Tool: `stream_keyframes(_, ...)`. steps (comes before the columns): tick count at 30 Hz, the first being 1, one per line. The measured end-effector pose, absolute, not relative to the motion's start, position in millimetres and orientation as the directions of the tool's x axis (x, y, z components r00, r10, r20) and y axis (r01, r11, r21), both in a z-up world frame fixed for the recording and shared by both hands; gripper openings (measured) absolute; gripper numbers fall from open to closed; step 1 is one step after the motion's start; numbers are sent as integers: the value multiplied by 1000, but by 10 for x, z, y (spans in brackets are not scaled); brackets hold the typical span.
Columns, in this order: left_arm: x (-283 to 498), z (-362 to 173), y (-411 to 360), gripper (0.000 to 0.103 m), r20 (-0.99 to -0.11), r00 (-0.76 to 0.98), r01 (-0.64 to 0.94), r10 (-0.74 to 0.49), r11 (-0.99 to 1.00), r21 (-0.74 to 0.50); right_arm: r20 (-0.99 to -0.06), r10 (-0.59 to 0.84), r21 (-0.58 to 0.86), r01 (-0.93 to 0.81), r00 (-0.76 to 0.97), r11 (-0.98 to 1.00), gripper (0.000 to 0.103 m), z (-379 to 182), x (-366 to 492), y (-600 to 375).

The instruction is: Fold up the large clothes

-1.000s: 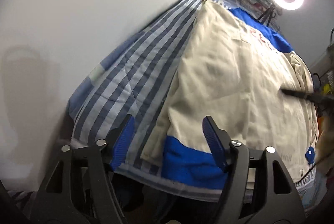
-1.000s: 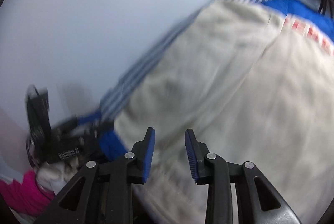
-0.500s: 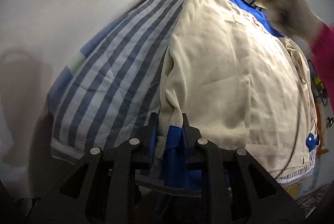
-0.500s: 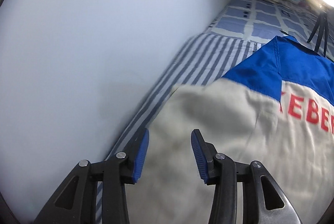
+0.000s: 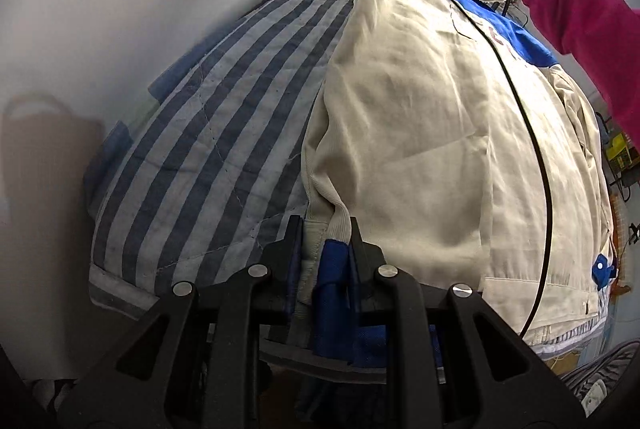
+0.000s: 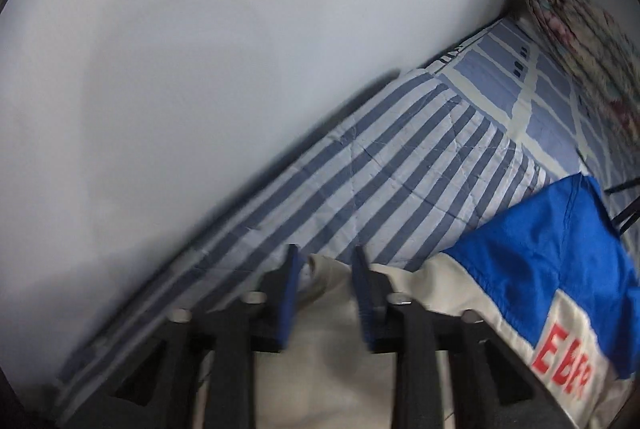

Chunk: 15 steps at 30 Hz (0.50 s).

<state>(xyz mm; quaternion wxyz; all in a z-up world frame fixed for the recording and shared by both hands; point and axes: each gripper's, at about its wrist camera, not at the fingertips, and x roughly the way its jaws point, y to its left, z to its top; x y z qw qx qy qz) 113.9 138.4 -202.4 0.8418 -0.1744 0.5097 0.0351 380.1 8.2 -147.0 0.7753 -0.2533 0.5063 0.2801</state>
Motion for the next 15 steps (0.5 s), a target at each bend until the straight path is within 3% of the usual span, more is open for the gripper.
stream_keyframes(3,1128,-2028,1375,18,-871,477,-230,-116,940,-251,-910,217,-85,-670,353,737,0,-1357,3785,47)
stream_keyframes(6,1116,-2045,1355,18,-872,477,-227,-112,943,-246,-872,366,122,-581,324,805,0,-1205,3962,-124)
stream_keyframes(9,1105,-2047,1404,19,-867,481,-241,-127,932,-270,-895,300,55,-586,330,808,0,-1344,3926,-59)
stream_keyframes(15,1076,-1997,1600,48,-849,519,-325,-98,896,-302,-875,335,87,-568,349,819,0,-1265,3898,-99)
